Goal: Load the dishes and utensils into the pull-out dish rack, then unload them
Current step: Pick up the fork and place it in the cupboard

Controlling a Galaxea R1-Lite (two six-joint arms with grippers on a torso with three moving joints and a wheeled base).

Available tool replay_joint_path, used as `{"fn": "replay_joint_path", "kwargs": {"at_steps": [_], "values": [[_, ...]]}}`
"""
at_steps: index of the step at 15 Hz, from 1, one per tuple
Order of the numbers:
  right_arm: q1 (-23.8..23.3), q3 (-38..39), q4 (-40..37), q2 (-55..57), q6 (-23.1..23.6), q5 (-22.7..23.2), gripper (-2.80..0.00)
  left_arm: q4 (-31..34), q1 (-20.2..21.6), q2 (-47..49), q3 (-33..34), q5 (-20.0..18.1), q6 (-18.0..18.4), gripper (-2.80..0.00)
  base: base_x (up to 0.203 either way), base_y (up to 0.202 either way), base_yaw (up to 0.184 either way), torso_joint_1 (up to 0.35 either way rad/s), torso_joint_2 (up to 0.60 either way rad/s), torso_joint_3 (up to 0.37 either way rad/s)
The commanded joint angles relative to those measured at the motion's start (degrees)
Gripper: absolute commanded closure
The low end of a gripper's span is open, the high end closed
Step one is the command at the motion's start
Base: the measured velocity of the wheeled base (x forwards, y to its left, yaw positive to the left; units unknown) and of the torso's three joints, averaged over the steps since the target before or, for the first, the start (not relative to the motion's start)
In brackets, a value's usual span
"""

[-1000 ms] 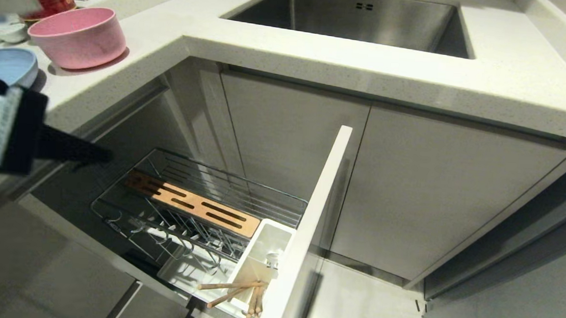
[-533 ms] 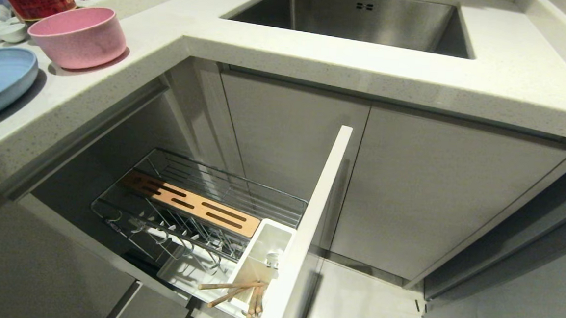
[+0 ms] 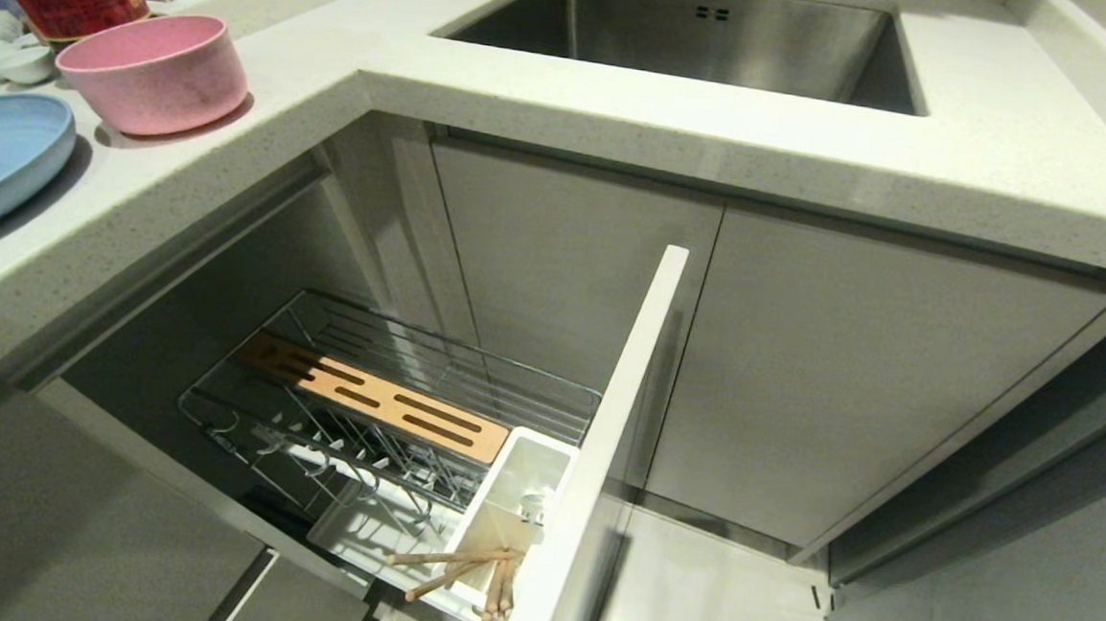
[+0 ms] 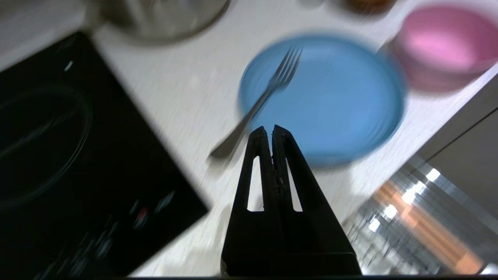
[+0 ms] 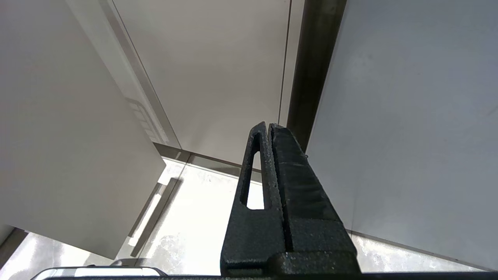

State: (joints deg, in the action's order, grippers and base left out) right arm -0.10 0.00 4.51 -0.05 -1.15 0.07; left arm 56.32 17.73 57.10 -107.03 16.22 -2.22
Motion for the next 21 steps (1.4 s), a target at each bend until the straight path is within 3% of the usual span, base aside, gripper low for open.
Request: {"fn": "replay_joint_path", "kwargs": {"at_steps": [1,4,7,9,14,20,21], "values": [[0.01,1.49,0.01,-0.04,-0.03,0.01,0.0,8.73,9.19,2.15,-3.58,-4.35,1.43,0.0,0.0,0.0,0.0,0.0,0.0,0.0],[0.01,1.49,0.06,-0.04,0.0,0.01,0.0,10.54,15.95,6.24,-3.94,-8.07,3.32,0.0,0.0,0.0,0.0,0.0,0.0,0.0],[0.01,1.49,0.06,-0.04,0.0,0.01,0.0,9.93,16.47,10.39,-3.97,-9.64,4.07,0.0,0.0,0.0,0.0,0.0,0.0,0.0],[0.01,1.49,0.06,-0.04,0.0,0.01,0.0,9.78,17.7,11.43,-4.05,-14.55,6.04,0.0,0.0,0.0,0.0,0.0,0.0,0.0],[0.01,1.49,0.06,-0.04,0.0,0.01,0.0,8.61,25.53,14.94,-3.97,-24.78,10.74,0.0,0.0,0.0,0.0,0.0,0.0,0.0],[0.01,1.49,0.01,-0.04,0.0,0.01,0.0,6.87,27.69,19.05,-3.97,-25.65,12.16,0.0,0.0,0.0,0.0,0.0,0.0,0.0],[0.01,1.49,0.06,-0.04,0.0,0.01,0.0,5.87,27.96,19.48,-3.97,-25.71,12.08,-2.8,0.0,0.0,0.0,0.0,0.0,0.0]]}}
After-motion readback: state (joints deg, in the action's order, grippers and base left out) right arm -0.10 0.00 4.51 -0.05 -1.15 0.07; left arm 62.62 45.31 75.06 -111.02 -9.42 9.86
